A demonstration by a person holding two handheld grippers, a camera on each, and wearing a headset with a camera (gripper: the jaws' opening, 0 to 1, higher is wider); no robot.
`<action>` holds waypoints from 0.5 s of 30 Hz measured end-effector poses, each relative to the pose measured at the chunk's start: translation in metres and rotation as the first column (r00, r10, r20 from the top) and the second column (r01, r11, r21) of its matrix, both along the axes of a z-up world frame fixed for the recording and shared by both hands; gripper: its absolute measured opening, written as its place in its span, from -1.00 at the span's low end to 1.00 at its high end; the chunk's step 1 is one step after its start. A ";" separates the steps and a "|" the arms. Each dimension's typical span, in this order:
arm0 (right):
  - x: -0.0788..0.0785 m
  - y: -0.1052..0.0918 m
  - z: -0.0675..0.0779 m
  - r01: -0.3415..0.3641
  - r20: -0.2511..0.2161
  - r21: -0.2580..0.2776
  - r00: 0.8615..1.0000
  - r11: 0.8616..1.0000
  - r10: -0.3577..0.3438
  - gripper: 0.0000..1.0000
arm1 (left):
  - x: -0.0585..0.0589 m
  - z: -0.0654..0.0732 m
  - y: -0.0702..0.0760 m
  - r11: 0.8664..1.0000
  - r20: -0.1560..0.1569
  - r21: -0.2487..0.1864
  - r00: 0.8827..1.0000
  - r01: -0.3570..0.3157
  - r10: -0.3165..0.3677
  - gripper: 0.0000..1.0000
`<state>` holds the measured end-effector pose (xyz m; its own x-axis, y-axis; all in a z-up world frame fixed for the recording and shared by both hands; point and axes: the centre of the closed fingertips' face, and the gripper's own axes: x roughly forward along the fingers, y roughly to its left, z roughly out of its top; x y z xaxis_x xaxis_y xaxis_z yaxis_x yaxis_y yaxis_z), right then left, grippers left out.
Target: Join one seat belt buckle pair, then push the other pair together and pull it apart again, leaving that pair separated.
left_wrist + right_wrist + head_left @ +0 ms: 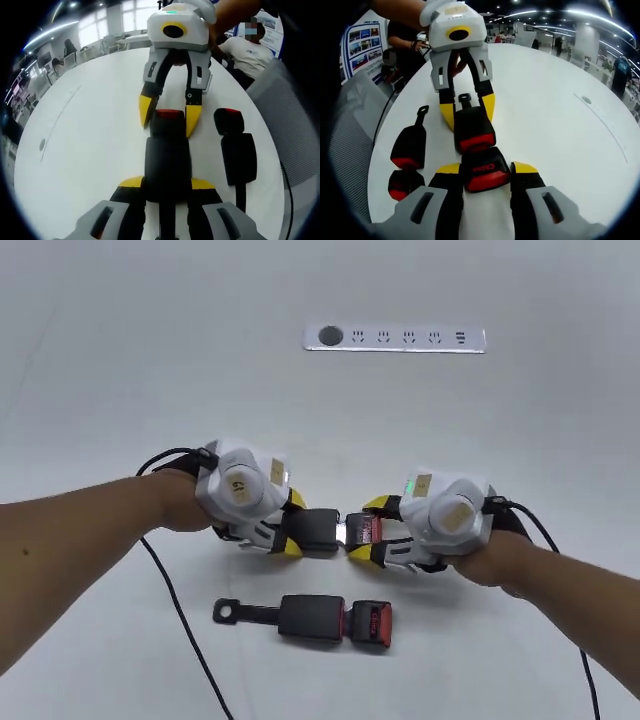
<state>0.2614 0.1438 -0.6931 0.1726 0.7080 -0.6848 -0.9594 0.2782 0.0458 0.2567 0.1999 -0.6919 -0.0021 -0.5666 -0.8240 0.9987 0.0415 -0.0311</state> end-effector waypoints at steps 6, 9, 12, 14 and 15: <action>0.000 0.001 0.001 -0.007 0.006 -0.011 1.000 1.000 0.007 -0.30 | -0.001 0.001 0.000 1.000 0.001 0.008 1.000 0.001 -0.001 -0.36; -0.001 0.000 0.000 -0.011 0.016 -0.022 1.000 1.000 0.011 -0.30 | -0.001 0.001 -0.001 1.000 0.002 0.014 1.000 0.002 -0.002 -0.36; 0.000 0.000 0.000 -0.009 0.019 -0.027 1.000 1.000 0.010 -0.29 | -0.001 0.001 -0.001 1.000 0.001 0.010 1.000 0.001 -0.001 -0.36; 0.000 0.000 0.000 -0.012 0.021 -0.032 1.000 0.999 0.012 -0.29 | -0.001 0.000 0.000 1.000 0.002 0.008 1.000 0.001 -0.002 -0.36; 0.000 0.000 0.000 -0.013 0.021 -0.034 1.000 0.999 0.014 -0.29 | -0.001 0.000 0.000 1.000 0.002 0.008 1.000 0.002 -0.002 -0.35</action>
<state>0.2610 0.1440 -0.6934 0.1782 0.6871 -0.7044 -0.9637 0.2664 0.0160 0.2559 0.2001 -0.6919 -0.0019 -0.5597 -0.8287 0.9988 0.0396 -0.0290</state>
